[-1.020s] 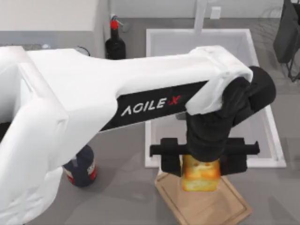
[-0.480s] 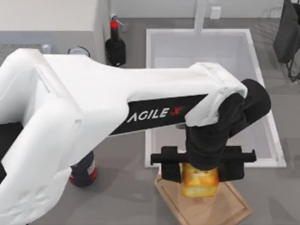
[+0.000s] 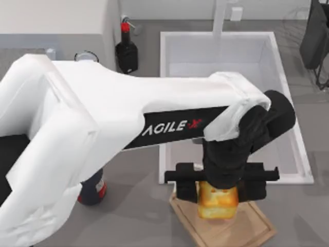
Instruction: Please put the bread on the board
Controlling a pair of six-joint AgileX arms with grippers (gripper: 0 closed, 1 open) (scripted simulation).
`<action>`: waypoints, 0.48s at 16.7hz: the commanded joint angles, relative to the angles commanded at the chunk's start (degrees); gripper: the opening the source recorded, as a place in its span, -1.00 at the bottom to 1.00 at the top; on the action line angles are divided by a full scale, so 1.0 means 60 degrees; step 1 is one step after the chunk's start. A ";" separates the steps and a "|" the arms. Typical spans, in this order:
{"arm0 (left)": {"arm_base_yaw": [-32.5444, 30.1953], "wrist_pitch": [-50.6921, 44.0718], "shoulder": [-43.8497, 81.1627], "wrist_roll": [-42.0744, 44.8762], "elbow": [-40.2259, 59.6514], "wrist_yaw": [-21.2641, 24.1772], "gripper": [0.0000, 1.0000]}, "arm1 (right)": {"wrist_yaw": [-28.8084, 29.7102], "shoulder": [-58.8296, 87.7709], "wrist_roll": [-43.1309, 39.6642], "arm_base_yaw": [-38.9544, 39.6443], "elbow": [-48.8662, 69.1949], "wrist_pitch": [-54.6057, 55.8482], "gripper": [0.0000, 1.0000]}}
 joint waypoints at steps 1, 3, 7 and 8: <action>0.0000 0.0000 0.0000 0.0000 0.0000 0.0000 -0.40 | 0.0000 0.0000 0.0000 0.0000 0.0000 0.0000 1.00; 0.0000 0.0000 0.0000 0.0000 0.0000 0.0000 -0.10 | 0.0000 0.0000 0.0000 0.0000 0.0000 0.0000 1.00; 0.0000 0.0000 0.0000 0.0000 0.0000 0.0000 0.51 | 0.0000 0.0000 0.0000 0.0000 0.0000 0.0000 1.00; 0.0000 0.0000 0.0000 0.0000 0.0000 0.0000 0.66 | 0.0000 0.0000 0.0000 0.0000 0.0000 0.0000 1.00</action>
